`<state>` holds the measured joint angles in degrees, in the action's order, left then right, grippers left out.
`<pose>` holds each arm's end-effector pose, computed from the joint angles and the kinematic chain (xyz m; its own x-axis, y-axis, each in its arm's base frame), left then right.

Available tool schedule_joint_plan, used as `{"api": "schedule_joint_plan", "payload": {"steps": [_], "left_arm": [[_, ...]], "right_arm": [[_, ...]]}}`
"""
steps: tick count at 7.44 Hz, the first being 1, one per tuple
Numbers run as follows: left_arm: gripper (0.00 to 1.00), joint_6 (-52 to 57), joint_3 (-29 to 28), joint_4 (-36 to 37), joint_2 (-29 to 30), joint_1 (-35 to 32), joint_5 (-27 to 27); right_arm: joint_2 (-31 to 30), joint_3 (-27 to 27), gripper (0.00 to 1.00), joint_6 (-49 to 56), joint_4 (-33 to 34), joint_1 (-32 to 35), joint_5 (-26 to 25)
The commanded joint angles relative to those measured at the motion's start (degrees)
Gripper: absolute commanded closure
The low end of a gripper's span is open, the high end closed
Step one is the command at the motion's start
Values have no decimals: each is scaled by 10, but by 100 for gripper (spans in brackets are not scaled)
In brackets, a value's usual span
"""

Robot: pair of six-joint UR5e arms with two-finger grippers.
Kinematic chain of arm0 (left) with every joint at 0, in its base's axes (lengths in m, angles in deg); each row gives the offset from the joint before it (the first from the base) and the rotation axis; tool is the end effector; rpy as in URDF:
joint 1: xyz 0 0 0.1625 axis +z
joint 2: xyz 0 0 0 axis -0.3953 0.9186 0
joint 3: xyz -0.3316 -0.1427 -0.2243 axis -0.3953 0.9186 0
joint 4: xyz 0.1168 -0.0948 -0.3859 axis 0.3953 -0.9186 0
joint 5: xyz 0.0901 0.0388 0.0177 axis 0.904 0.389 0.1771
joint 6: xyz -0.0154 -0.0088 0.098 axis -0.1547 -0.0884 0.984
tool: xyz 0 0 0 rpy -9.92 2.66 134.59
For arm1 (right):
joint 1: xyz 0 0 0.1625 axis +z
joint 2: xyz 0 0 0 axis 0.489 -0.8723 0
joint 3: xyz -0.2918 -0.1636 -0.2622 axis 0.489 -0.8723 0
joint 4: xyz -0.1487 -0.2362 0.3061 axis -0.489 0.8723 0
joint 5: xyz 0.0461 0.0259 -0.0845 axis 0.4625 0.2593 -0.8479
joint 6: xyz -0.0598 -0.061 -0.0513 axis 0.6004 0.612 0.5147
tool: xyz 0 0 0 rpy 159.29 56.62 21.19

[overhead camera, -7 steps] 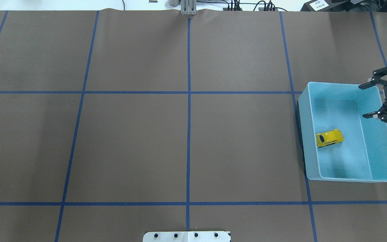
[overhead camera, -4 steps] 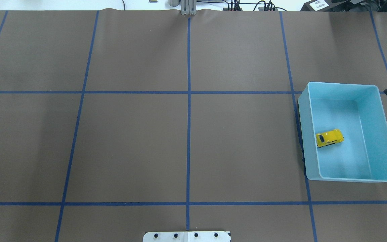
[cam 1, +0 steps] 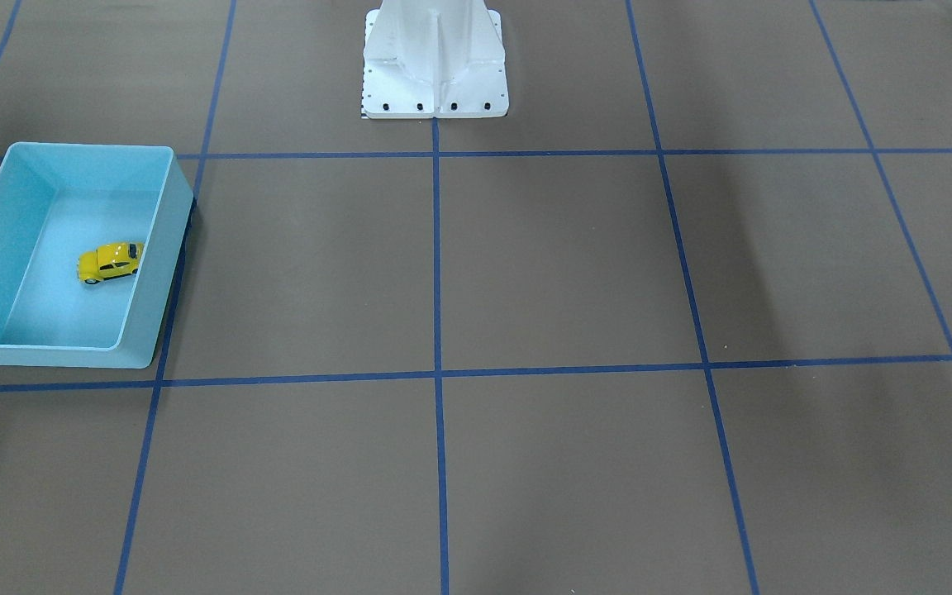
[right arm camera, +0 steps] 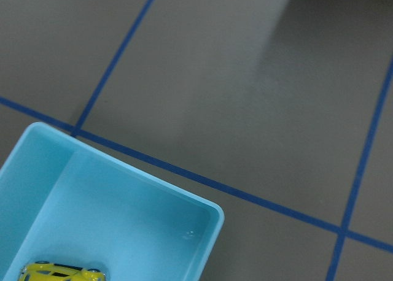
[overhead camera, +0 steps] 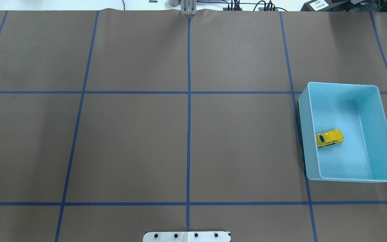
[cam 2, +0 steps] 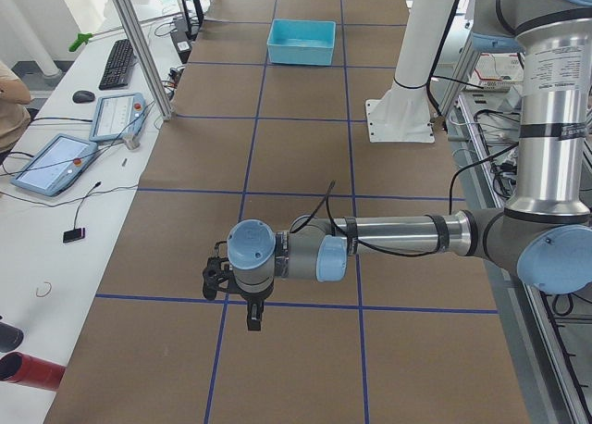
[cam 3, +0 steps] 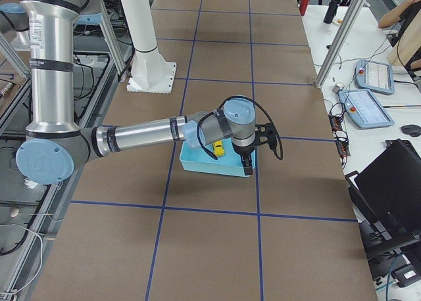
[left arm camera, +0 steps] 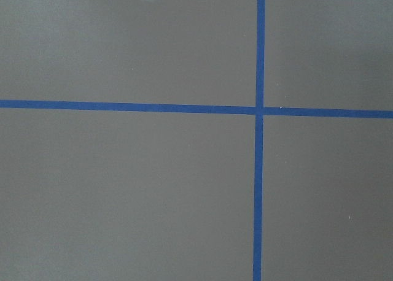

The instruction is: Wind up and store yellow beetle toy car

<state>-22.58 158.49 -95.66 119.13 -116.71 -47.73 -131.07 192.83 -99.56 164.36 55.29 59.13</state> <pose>-0.0892 -0.4703 0.6681 0.6871 -0.0220 -0.7263 0.0734 0.9965 0.0392 0.0167 -0.4847 0.5488 0.6800 -0.0633 0.7305 -0.0791 0.9841 0.1589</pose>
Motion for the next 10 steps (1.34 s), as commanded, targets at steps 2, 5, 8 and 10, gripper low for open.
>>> {"api": "schedule_joint_plan", "payload": {"steps": [2, 5, 8, 10], "left_arm": [[0, -1, 0, 0, 0, 0, 0], [0, -1, 0, 0, 0, 0, 0], [0, -1, 1, 0, 0, 0, 0], [0, -1, 0, 0, 0, 0, 0]], "right_arm": [[-3, -18, 0, -9, 136, 36, 9], [-4, -52, 0, -3, 142, 38, 7], [-14, -50, 0, 16, 134, 38, 8], [-13, -52, 0, 28, 134, 38, 7]]}}
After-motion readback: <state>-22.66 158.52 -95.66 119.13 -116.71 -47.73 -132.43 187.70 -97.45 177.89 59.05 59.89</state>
